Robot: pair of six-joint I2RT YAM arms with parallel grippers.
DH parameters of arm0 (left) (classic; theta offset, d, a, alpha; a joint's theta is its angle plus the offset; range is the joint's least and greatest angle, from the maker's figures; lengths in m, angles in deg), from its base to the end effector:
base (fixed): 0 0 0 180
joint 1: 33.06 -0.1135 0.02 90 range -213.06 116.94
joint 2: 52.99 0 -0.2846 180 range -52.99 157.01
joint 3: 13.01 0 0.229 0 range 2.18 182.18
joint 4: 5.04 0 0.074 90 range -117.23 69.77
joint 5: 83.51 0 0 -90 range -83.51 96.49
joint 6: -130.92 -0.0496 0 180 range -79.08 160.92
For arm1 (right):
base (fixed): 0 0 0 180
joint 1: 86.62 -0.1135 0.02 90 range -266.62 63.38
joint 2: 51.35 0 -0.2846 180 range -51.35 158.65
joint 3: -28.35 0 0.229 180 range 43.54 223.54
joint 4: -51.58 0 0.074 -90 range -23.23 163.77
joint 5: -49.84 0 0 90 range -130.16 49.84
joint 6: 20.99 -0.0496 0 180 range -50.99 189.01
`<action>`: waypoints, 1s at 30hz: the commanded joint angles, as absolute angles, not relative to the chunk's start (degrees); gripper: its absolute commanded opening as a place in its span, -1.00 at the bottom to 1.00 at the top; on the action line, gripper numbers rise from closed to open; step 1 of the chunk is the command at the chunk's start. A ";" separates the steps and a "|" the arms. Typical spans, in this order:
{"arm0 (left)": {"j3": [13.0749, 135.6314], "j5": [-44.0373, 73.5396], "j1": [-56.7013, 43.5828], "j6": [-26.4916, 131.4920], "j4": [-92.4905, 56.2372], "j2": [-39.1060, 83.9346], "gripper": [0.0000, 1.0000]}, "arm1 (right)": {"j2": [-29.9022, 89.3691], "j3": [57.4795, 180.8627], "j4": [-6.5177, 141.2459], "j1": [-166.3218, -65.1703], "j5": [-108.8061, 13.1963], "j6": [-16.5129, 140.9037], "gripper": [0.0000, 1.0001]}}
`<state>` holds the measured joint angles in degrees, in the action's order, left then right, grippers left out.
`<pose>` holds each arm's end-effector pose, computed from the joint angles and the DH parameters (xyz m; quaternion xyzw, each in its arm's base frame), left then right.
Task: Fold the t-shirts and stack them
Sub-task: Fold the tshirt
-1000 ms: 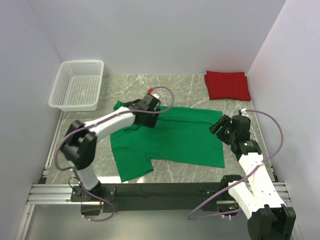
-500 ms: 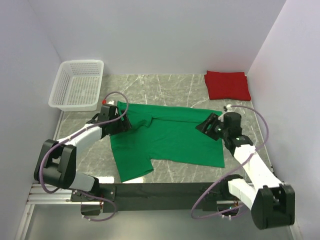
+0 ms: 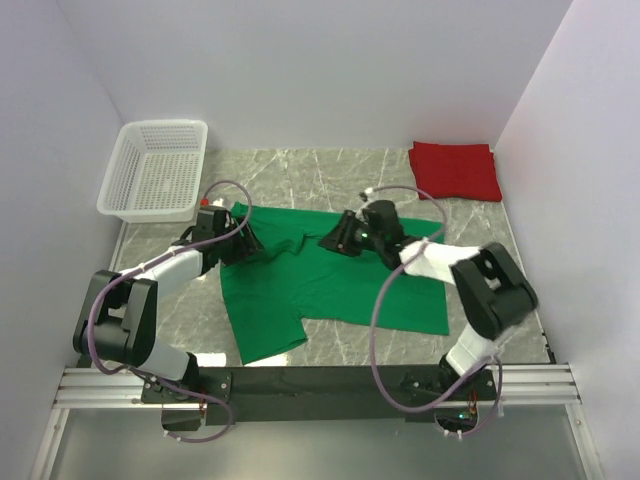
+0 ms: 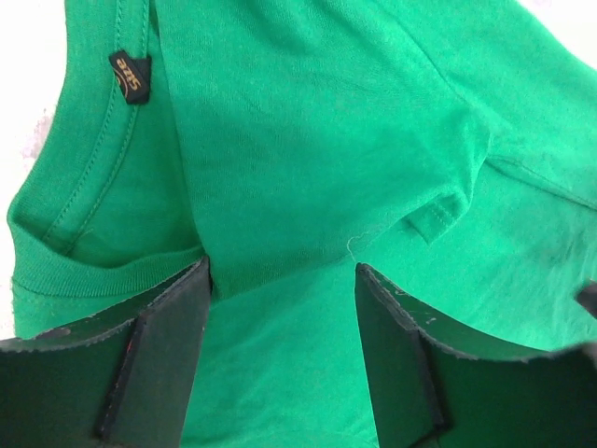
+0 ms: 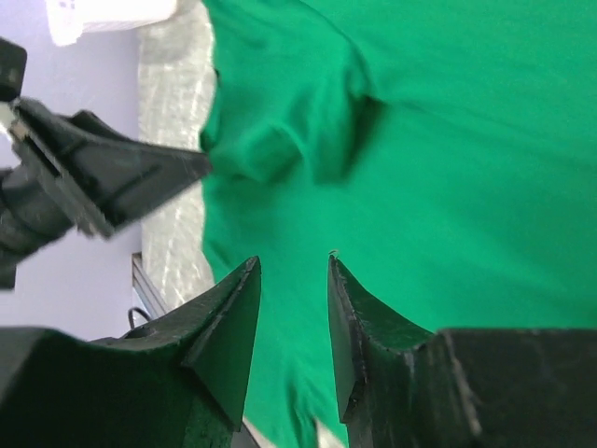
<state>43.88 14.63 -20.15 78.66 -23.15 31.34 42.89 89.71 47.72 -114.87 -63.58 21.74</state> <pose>0.2726 -0.0697 0.2033 -0.1723 0.9076 -0.2208 0.3129 0.2883 0.1773 0.2150 0.0378 0.8492 0.4425 0.2857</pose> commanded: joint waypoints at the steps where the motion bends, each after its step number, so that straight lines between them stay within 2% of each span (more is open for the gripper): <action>1: 44.72 15.02 -20.49 78.27 -21.11 31.39 0.33 | 48.74 95.90 38.65 -117.55 -63.37 18.39 -0.17; 5: 44.37 15.45 -20.49 78.19 -21.72 30.86 0.33 | 55.51 99.52 37.94 -119.66 -63.19 17.51 -0.16; 15: 44.37 16.24 -20.49 78.10 -22.51 32.70 0.34 | 61.94 104.18 39.96 -121.07 -63.19 18.65 -0.16; 30: 45.25 16.77 -20.40 78.01 -22.78 34.11 0.13 | 65.28 106.55 41.46 -121.34 -63.28 19.97 -0.16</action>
